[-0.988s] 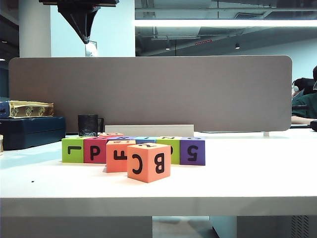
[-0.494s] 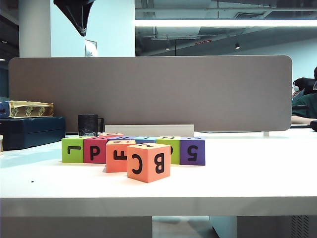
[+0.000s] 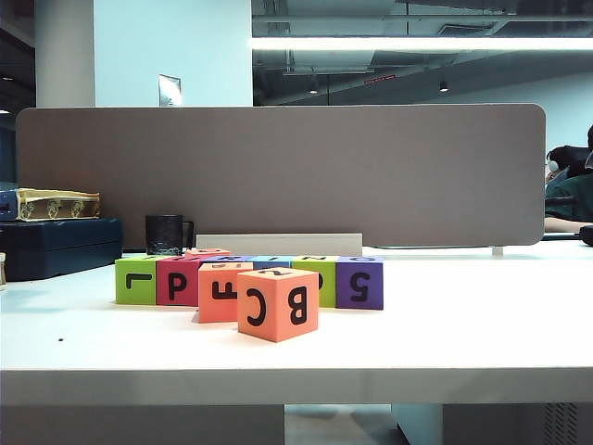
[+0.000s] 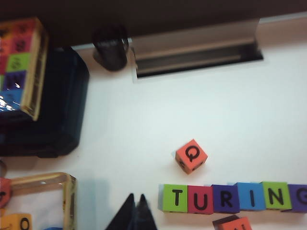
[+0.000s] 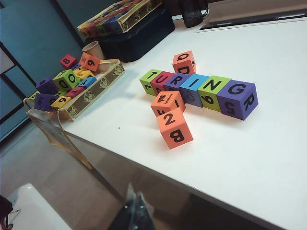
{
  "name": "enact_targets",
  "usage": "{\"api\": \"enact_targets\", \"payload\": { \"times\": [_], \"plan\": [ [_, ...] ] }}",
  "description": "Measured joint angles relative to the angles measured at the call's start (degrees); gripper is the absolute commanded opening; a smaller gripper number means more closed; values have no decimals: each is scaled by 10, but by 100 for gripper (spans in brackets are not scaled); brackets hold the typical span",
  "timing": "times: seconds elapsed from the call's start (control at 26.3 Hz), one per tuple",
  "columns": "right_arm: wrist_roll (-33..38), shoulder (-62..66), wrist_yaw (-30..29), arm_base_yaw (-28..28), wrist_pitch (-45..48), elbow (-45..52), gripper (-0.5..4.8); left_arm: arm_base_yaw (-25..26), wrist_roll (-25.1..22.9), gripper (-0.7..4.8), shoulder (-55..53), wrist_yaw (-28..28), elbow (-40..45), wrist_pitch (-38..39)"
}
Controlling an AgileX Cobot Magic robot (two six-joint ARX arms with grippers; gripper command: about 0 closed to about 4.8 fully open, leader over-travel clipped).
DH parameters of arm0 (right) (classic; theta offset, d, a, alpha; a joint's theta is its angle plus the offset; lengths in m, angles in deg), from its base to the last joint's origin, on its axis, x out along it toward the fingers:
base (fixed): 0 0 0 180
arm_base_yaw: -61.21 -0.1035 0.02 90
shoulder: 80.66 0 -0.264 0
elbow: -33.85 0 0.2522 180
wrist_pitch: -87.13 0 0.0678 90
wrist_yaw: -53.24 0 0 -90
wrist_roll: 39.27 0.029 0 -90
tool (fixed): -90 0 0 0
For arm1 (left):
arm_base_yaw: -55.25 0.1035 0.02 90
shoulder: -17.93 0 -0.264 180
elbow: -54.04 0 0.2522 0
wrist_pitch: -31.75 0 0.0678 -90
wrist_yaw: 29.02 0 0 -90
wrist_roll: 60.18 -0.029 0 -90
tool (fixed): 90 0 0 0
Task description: Select the appropriate blocks from the scattered letter blocks on the table and arrange them in a row to spell out "TURING".
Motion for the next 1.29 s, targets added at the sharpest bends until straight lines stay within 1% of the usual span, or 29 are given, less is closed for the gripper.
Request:
{"api": "enact_targets", "payload": {
  "times": [0.15,0.23,0.27,0.34,0.38,0.46,0.53,0.57,0.65,0.68,0.72,0.76,0.8,0.84,0.87,0.95,1.03,1.06,1.1,1.14,1.29],
  "plan": [
    [0,0,0,0,0,0,-1,0,0,-6,101,-4,0,0],
    [0,0,0,0,0,0,-1,0,0,-6,150,-33,-1,0],
    [0,0,0,0,0,0,-1,0,0,-6,181,-73,-1,0],
    [0,0,0,0,0,0,-1,0,0,-6,218,-125,11,0],
    [0,0,0,0,0,0,-1,0,1,-6,232,-131,24,0],
    [0,0,0,0,0,0,-1,0,1,-6,273,-134,76,0],
    [0,0,0,0,0,0,-1,0,3,-6,314,-135,152,-1],
    [0,0,0,0,0,0,-1,0,9,-6,337,-135,209,-1],
    [0,0,0,0,0,0,-1,0,12,-6,364,-135,275,-6],
    [0,0,0,0,0,0,-1,0,12,-6,388,-135,344,-35],
    [0,0,0,0,0,0,-1,0,12,-6,400,-135,377,-56],
    [0,0,0,0,0,0,-1,0,12,-6,428,-134,455,-99],
    [0,0,0,0,0,0,-1,0,10,-6,445,-134,499,-125],
    [0,0,0,0,0,0,-1,0,8,-6,475,-134,569,-176],
    [0,0,0,0,0,0,-1,0,5,-6,496,-133,617,-218],
    [0,0,0,0,0,0,-1,0,-10,-6,555,-131,763,-330],
    [0,0,0,0,0,0,-1,0,-18,-6,585,-123,850,-391],
    [0,0,0,0,0,0,-1,0,-22,-6,600,-108,913,-430],
    [0,0,0,0,0,0,-1,0,-23,-6,608,-99,942,-454],
    [0,0,0,0,0,0,-1,0,-26,-6,628,-82,1000,-486],
    [0,0,0,0,0,0,-1,0,-26,-6,640,-67,1090,-570]
  ]
}}
